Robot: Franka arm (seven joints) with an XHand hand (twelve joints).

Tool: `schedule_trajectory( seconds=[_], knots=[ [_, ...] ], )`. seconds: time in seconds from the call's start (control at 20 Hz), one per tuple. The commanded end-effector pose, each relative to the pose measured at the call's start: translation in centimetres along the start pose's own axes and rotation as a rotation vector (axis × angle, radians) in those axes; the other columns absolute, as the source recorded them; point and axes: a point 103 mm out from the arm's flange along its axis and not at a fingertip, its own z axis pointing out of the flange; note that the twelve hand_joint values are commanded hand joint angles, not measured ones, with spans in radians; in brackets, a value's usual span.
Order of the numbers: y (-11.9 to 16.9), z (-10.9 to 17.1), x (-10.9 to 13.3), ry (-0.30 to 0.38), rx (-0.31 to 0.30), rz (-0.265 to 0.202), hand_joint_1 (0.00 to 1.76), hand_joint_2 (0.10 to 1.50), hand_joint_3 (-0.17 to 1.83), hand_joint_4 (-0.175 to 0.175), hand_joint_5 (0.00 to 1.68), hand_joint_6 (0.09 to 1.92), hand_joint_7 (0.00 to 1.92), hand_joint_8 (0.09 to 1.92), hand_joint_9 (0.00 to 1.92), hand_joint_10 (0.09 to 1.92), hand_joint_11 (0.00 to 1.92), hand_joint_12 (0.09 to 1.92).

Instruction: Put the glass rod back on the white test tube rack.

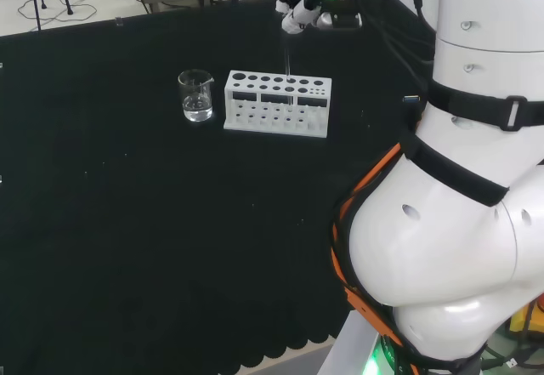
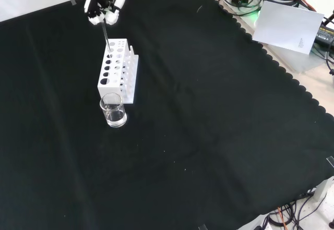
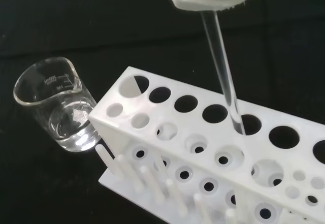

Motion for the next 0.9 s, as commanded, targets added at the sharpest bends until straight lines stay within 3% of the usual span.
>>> schedule_trajectory(
  seconds=[0.05,0.9],
  knots=[
    [-0.9,-0.7,-0.4,0.003,-0.021,0.014,1.34,0.94,-0.17,-0.175,0.77,0.89,1.16,0.68,1.8,0.71,1.53,0.76],
    [-2.7,-3.5,0.2,0.008,-0.074,0.012,1.34,0.93,-0.17,-0.175,0.8,0.87,1.15,0.69,1.79,0.75,1.52,0.77]
  ],
)
